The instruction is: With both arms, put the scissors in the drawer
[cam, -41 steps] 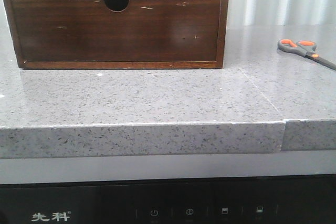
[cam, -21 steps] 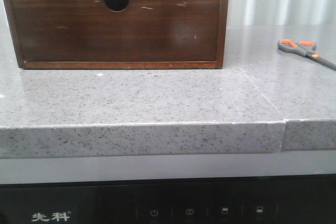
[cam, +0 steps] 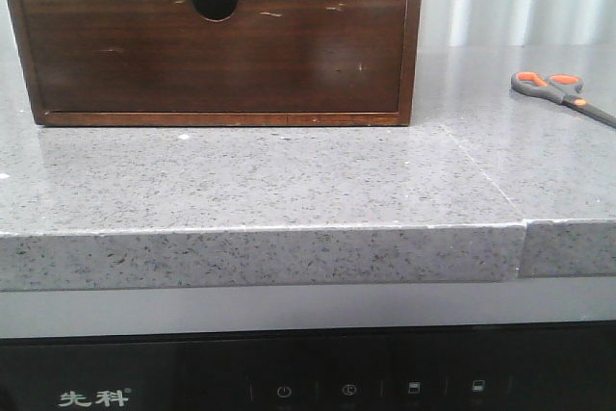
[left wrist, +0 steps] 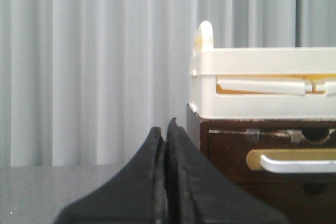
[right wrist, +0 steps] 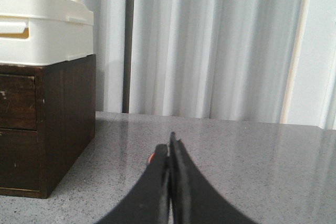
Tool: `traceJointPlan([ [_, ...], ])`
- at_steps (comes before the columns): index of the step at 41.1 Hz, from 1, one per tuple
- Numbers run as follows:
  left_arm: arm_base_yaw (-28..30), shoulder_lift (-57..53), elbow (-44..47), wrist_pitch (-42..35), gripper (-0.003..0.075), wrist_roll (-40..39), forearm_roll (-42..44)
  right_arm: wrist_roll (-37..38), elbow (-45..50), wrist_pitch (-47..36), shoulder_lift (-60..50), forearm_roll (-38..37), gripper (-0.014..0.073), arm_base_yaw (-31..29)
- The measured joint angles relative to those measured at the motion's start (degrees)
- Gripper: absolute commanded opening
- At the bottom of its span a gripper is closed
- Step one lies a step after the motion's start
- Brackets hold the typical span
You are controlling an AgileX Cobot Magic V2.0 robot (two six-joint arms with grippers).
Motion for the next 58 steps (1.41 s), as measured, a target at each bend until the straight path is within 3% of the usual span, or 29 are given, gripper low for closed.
traceJointPlan([
  [7, 0.0, 9.3, -14.4, 11.9, -0.002, 0.0, 0.0, 0.0, -10.7, 9.6, 8.7, 0.4, -0.0067, 0.0],
  [14, 0.0, 17.1, -21.5, 19.1, -0.002, 0.0, 0.0, 0.0, -17.4, 16.3, 16.8, 1.1, -0.0067, 0.0],
  [38, 0.0, 24.3, -15.7, 24.5, -0.0017, 0.0, -2.7, 0.0, -17.9, 20.9, 35.3, 1.2, -0.0055, 0.0],
  [42, 0.0, 24.3, -15.2, 25.5, 0.0052, 0.0, -3.3, -0.1, -17.9, 21.6, 37.3, 1.2, 0.0074, 0.0],
  [50, 0.0, 24.3, -15.1, 27.1, 0.0457, 0.0, -3.7, -0.3, -17.9, 22.1, 39.0, 1.2, 0.0532, 0.0],
  [53, 0.0, 24.3, -15.1, 27.1, 0.0538, 0.0, -4.0, -0.4, -17.9, 22.1, 39.0, 1.2, 0.0598, 0.0],
  [58, 0.0, 24.3, -15.1, 27.1, 0.0526, 0.0, -6.8, -0.5, -17.9, 22.1, 39.0, 1.2, 0.0603, 0.0],
])
